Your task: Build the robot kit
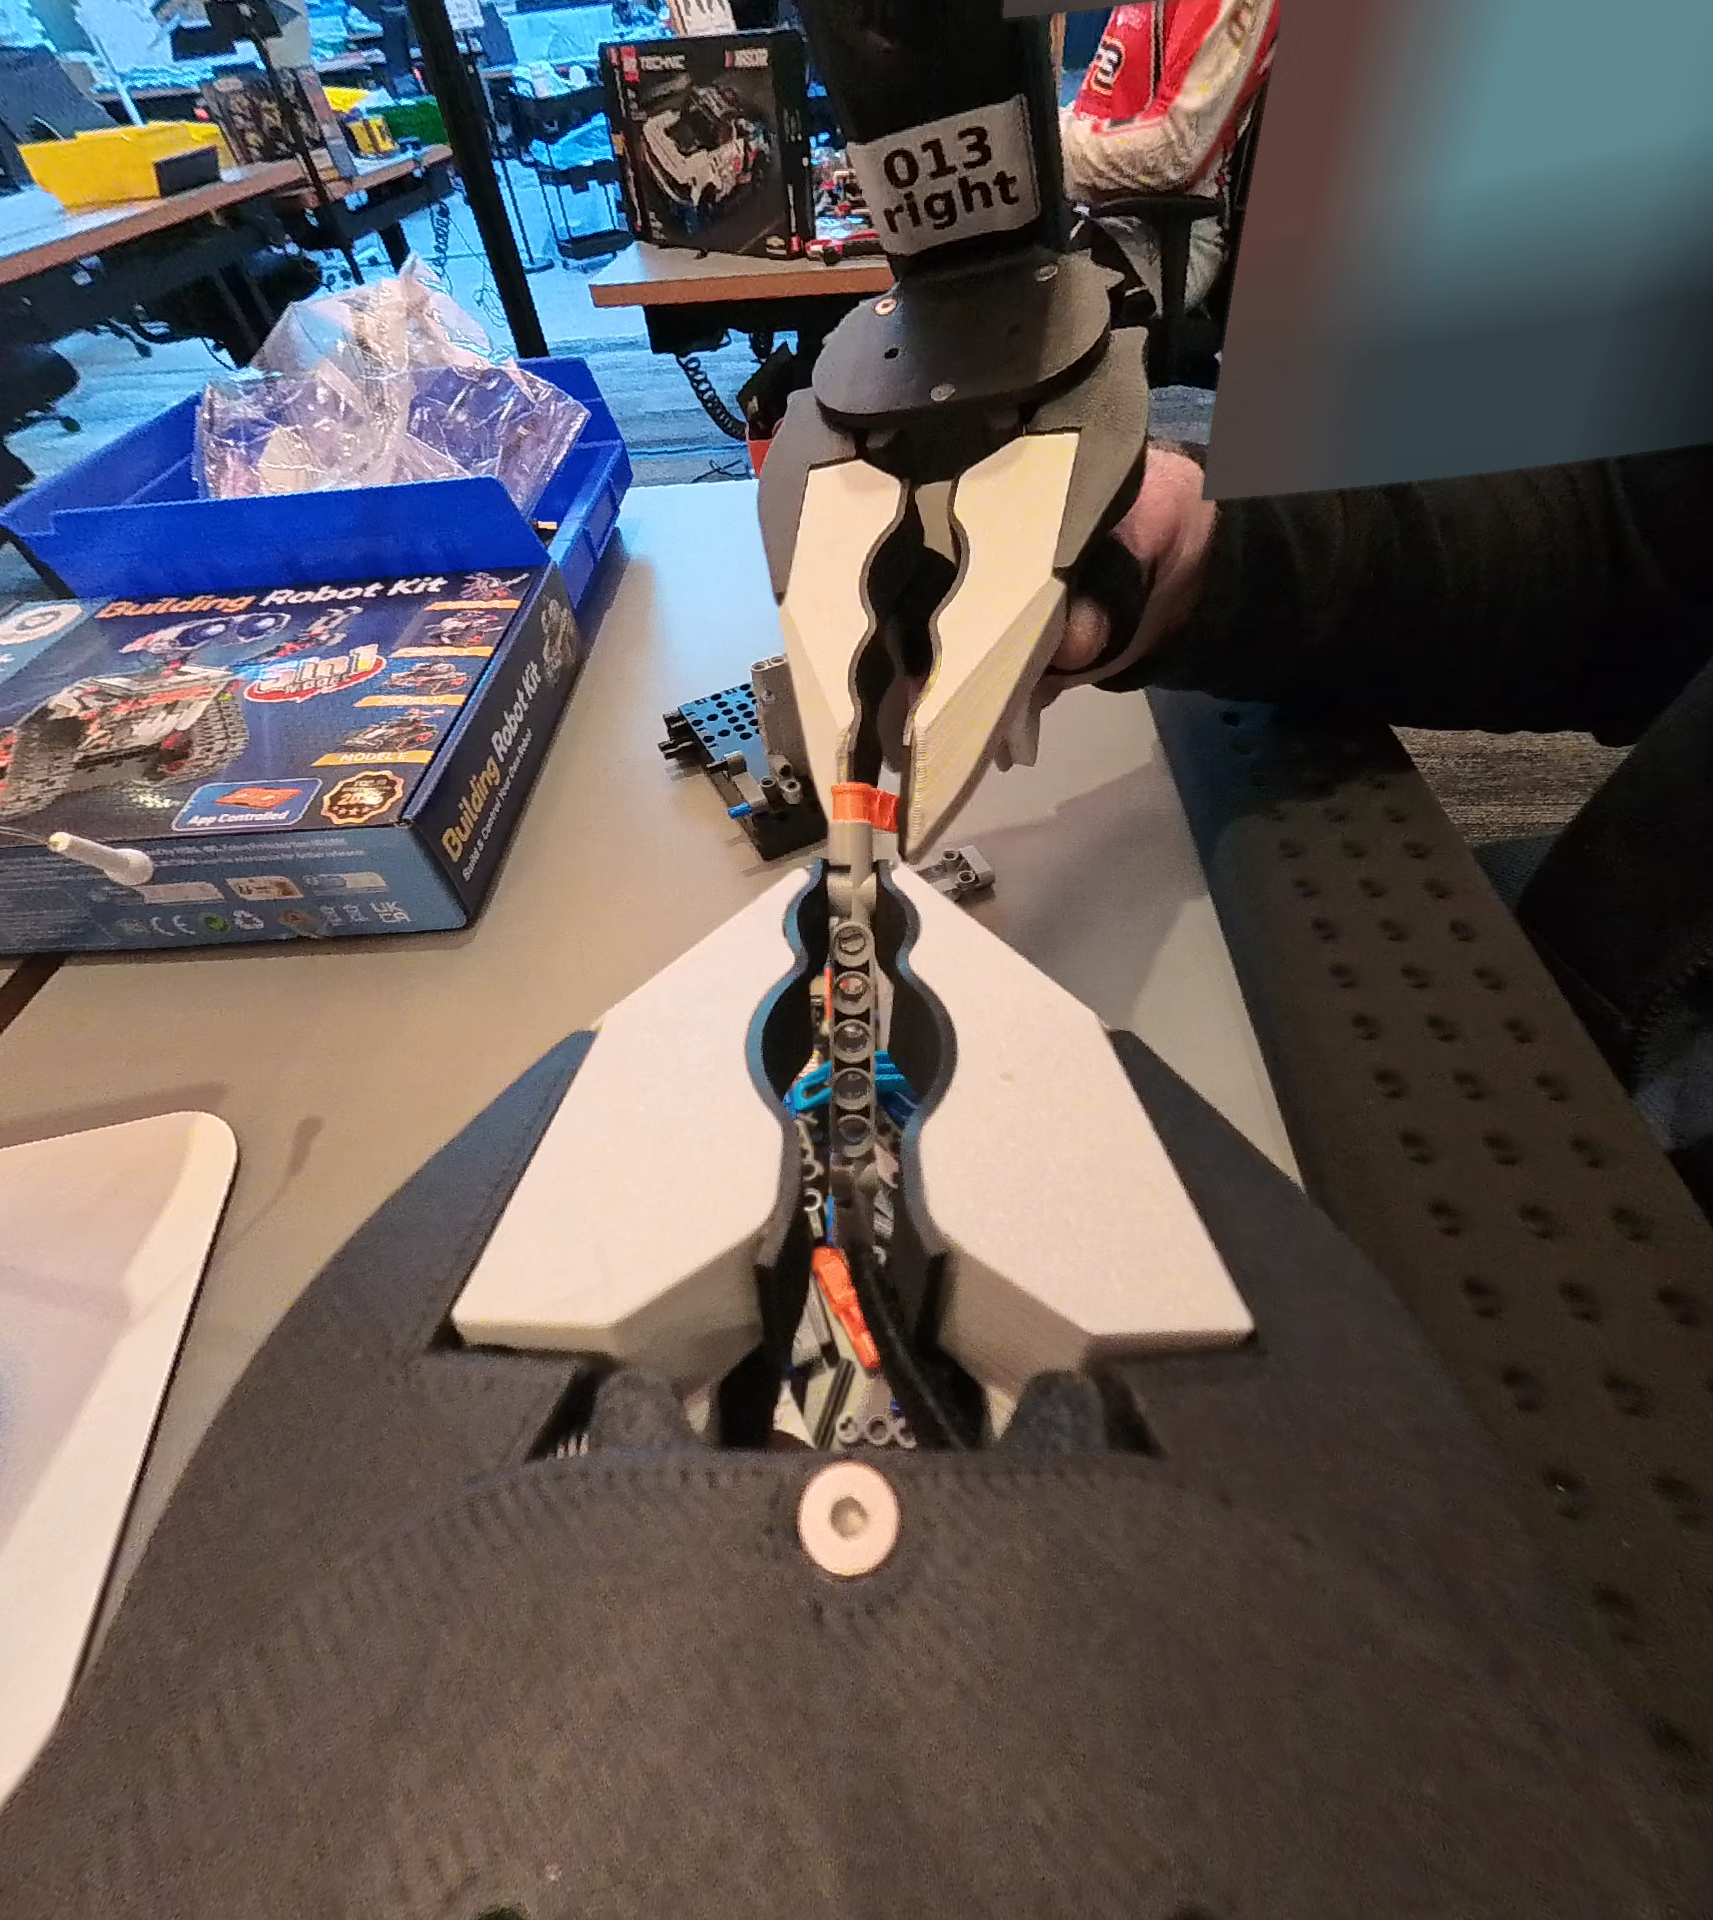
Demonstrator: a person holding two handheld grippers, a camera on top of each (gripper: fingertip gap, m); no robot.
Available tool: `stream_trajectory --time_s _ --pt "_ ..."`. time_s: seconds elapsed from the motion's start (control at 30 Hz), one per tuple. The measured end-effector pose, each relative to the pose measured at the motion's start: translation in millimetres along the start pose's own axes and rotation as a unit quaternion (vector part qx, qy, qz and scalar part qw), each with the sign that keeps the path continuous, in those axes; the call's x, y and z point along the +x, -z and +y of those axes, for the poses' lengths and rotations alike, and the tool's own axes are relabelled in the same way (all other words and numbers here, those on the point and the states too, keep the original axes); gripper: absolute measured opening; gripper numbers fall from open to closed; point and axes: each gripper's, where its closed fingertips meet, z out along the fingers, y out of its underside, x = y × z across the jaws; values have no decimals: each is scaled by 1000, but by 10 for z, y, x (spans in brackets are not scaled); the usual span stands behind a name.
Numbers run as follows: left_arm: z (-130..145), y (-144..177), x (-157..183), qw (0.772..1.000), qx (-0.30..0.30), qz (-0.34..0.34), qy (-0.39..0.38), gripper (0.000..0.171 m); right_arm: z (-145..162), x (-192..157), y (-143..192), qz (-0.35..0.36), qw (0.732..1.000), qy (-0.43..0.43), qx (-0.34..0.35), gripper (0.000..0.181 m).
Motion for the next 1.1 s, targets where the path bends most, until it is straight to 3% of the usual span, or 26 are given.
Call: stream_trajectory --time_s 0.5,0.8,1.03,1.1 --pt "33 10 103 997 11 64 35 5 55 -54 -10 -15 998 54 -21 6" --pt "70 53 -74 999 22 22 34 17 -32 42 56 1 999 25 21 6" --pt "124 51 -60 999 10 31 36 4 -73 117 112 -15 998 -20 61 7" --pt "156 52 -59 999 -13 22 18 4 -89 163 141 1 998 -14 61 20"
